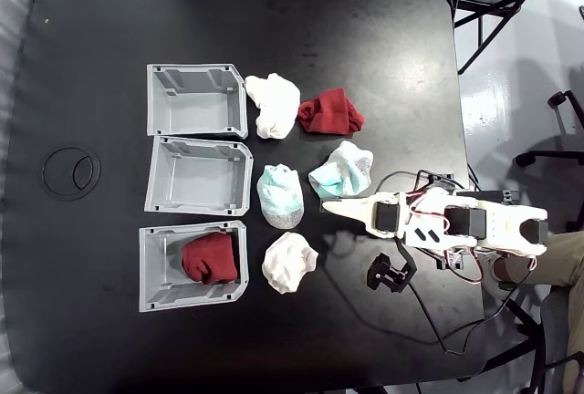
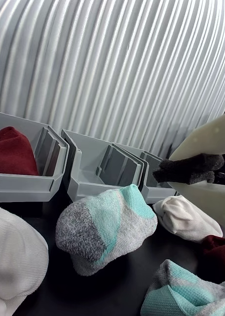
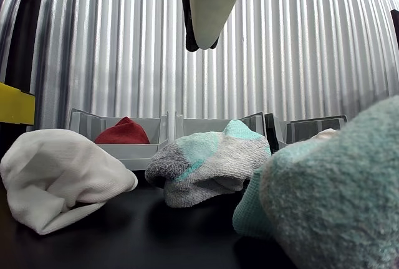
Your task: Put the sock in the container
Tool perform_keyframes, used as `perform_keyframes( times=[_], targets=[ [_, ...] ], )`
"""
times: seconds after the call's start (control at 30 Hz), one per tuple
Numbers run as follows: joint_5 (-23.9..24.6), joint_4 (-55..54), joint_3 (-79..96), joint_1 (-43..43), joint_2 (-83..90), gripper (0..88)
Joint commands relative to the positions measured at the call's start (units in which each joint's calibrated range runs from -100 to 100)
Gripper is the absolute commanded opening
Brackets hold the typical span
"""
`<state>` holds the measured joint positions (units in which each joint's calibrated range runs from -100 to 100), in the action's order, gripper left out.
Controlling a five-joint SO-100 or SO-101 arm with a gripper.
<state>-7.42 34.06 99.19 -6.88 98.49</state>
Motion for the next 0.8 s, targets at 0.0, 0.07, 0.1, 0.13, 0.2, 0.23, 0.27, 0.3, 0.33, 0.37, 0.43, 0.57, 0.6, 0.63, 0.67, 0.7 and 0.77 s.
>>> perform_keyframes(
  times=[0.0,0.07,0.1,0.13,0.2,0.23,0.27,0.3,0.33,0.37,0.43,0.57,0.6,0.63,0.67,0.7,0.77],
  targets=[
    [-0.16,-0.24,0.27,0.23,-0.25,1.4],
    [-0.10,-0.24,0.27,0.23,-0.25,1.4],
    [0.01,-0.24,0.27,0.23,-0.25,1.4],
    [-0.16,-0.24,0.27,0.23,-0.25,1.4],
    [-0.16,-0.24,0.27,0.23,-0.25,1.4],
    [-0.16,-0.24,0.27,0.23,-0.25,1.4],
    [-0.16,-0.24,0.27,0.23,-0.25,1.4],
    [-0.16,-0.24,0.27,0.23,-0.25,1.4],
    [-0.16,-0.24,0.27,0.23,-0.25,1.4],
    [0.07,-0.24,0.27,0.23,-0.25,1.4],
    [0.13,-0.24,0.27,0.31,-0.25,1.4],
    [-0.10,-0.24,0.27,0.31,-0.25,1.4],
    [-0.10,-0.24,0.27,0.31,-0.25,1.4],
    [-0.10,-0.24,0.27,0.31,-0.25,1.4],
    [-0.10,-0.24,0.27,0.31,-0.25,1.4],
    [-0.10,-0.24,0.27,0.31,-0.25,1.4],
    [-0.10,-0.24,0.27,0.31,-0.25,1.4]
  ],
)
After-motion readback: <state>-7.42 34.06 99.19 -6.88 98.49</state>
